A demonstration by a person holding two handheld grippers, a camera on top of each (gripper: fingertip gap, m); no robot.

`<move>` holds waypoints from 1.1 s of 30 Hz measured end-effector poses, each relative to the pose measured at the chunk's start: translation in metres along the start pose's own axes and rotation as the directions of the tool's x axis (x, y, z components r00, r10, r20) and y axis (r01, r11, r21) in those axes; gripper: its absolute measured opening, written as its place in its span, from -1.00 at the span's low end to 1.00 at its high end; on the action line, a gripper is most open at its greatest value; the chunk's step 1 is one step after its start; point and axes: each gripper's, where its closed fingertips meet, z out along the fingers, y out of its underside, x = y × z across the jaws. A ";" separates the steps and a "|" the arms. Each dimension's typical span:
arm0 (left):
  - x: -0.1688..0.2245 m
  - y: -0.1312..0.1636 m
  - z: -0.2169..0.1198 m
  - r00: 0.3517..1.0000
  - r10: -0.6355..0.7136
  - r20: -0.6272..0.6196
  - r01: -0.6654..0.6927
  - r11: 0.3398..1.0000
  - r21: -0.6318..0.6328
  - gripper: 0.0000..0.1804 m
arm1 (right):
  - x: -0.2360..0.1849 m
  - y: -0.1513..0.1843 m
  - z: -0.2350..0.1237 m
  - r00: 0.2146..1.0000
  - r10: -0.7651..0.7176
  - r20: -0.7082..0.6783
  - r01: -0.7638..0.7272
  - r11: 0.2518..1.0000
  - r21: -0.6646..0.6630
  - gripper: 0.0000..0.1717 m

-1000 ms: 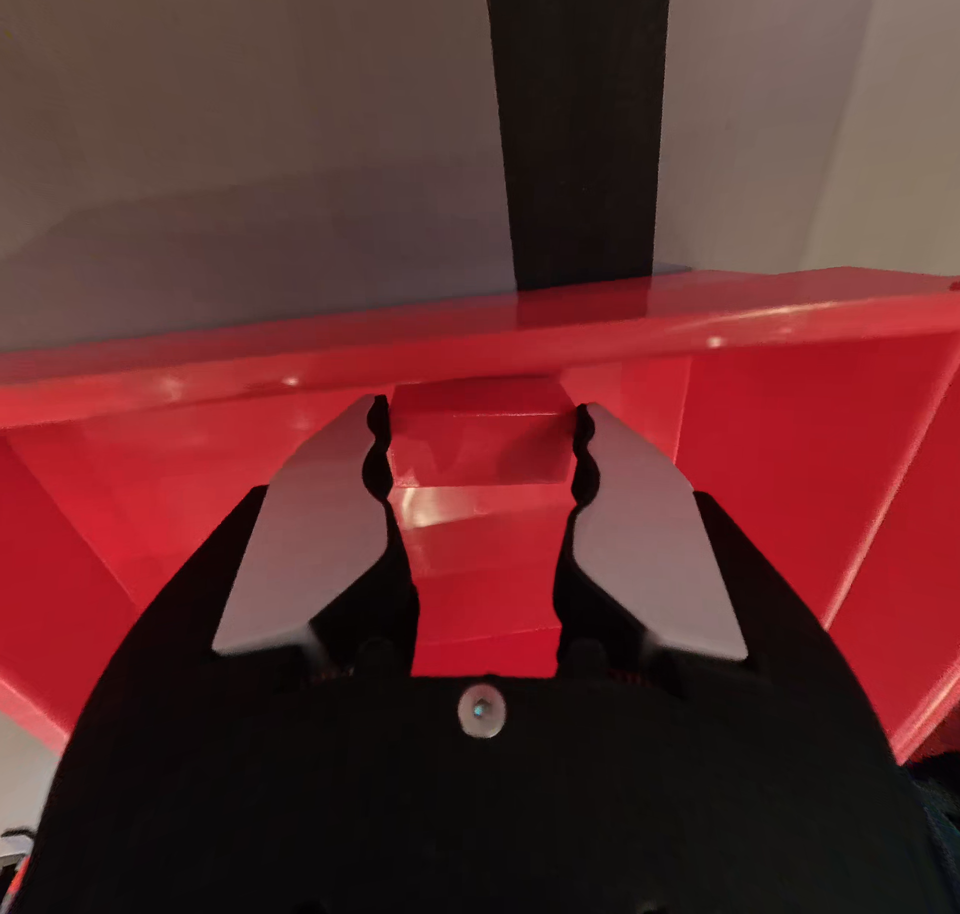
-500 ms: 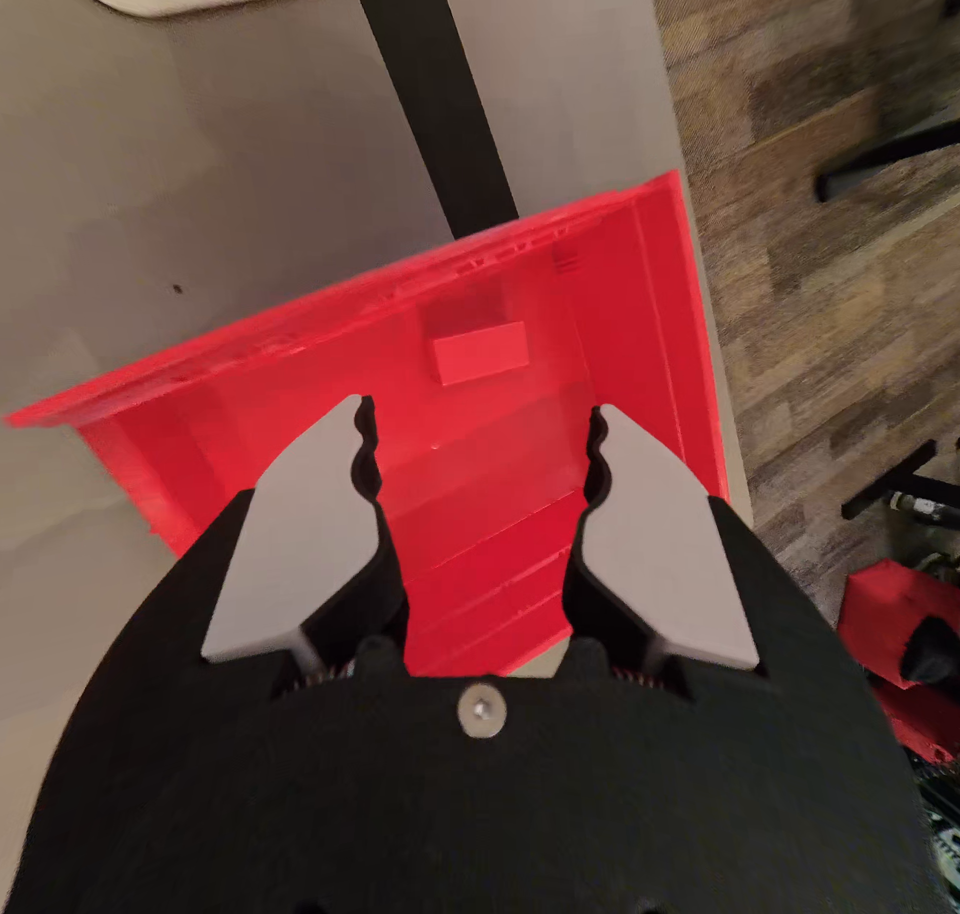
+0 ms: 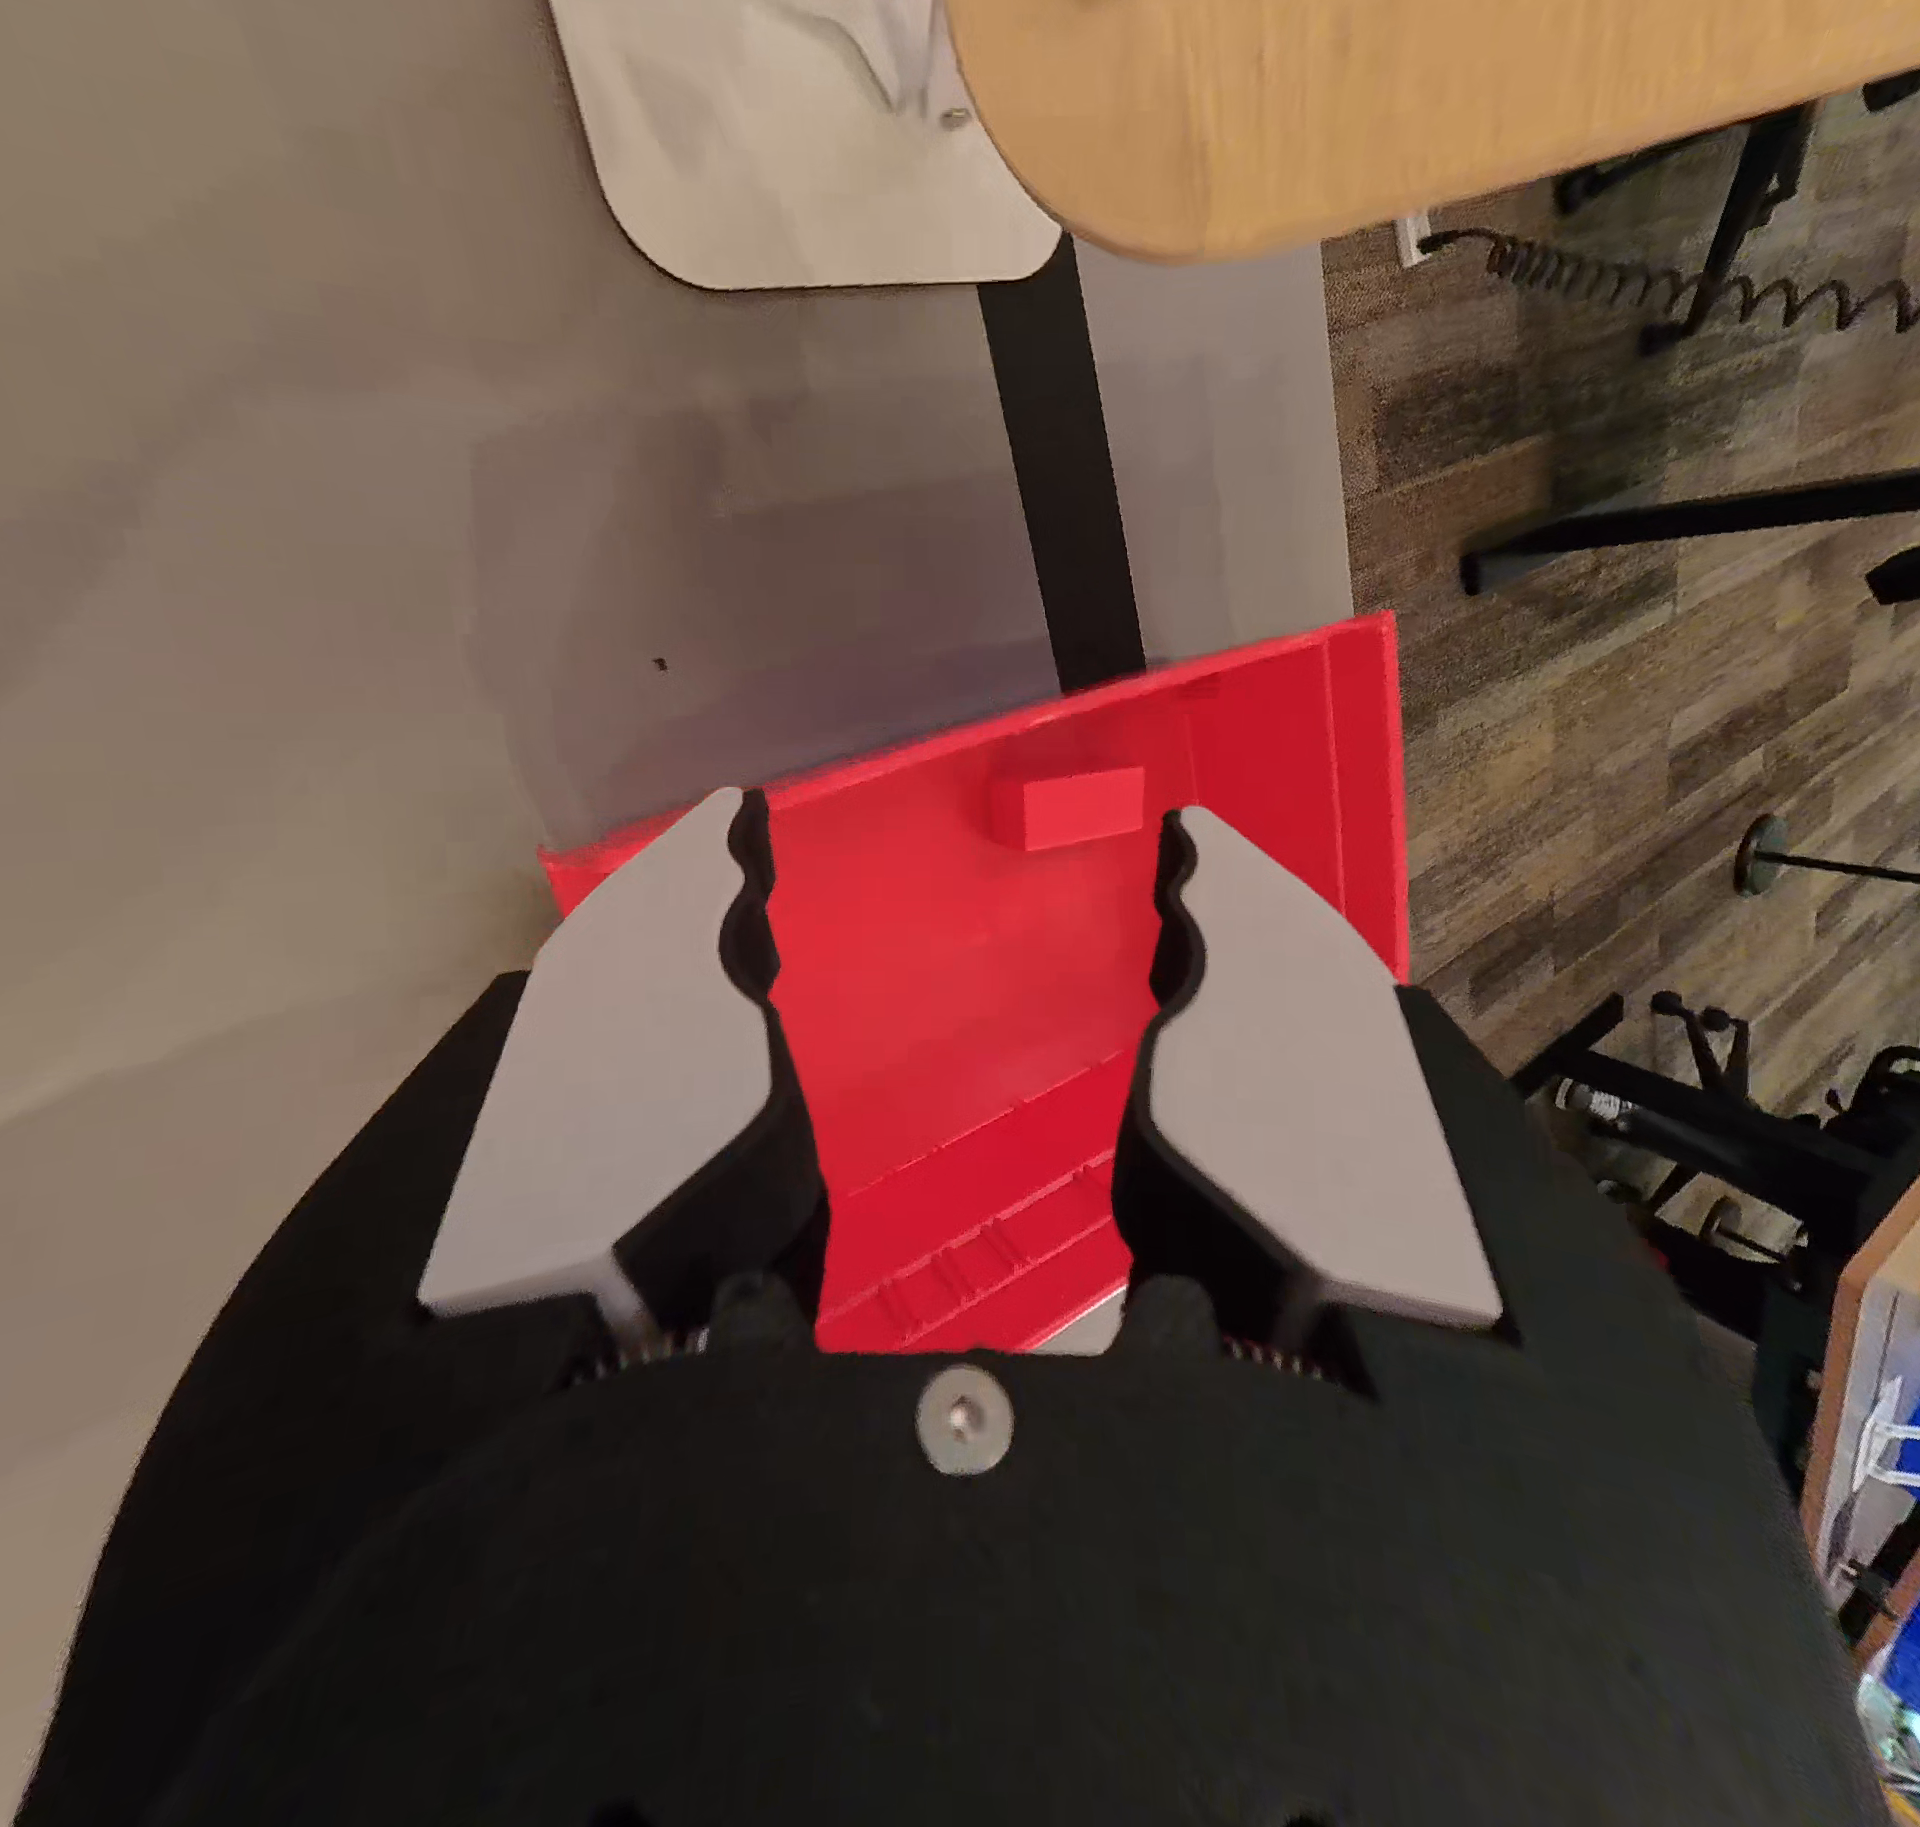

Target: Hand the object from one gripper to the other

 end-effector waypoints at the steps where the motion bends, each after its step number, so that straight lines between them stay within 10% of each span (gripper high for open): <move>1: 0.006 0.001 0.003 1.000 0.000 -0.018 -0.001 0.999 -0.049 -0.51 | -0.003 -0.002 0.000 1.000 -0.006 0.001 0.006 1.000 0.002 -0.20; 9: -0.002 0.003 0.007 0.999 -0.038 0.012 0.039 0.996 -0.085 -0.60 | -0.018 -0.015 -0.011 0.999 -0.023 -0.033 0.025 0.998 0.056 -0.21; 15: 0.026 -0.028 -0.084 0.966 -0.139 -0.216 0.212 0.908 0.363 -0.60 | -0.037 -0.093 -0.037 0.987 -0.046 -0.154 0.090 0.953 0.290 -0.14; 21: 0.134 -0.072 -0.244 0.785 0.220 -0.579 0.394 0.543 0.741 -0.61 | -0.071 -0.223 -0.055 0.952 -0.081 -0.294 0.244 0.779 0.578 -0.07; 33: 0.277 -0.084 -0.324 0.410 0.627 -0.663 0.465 0.482 0.743 -0.61 | -0.084 -0.308 -0.036 0.882 -0.187 -0.433 0.448 0.618 0.646 0.04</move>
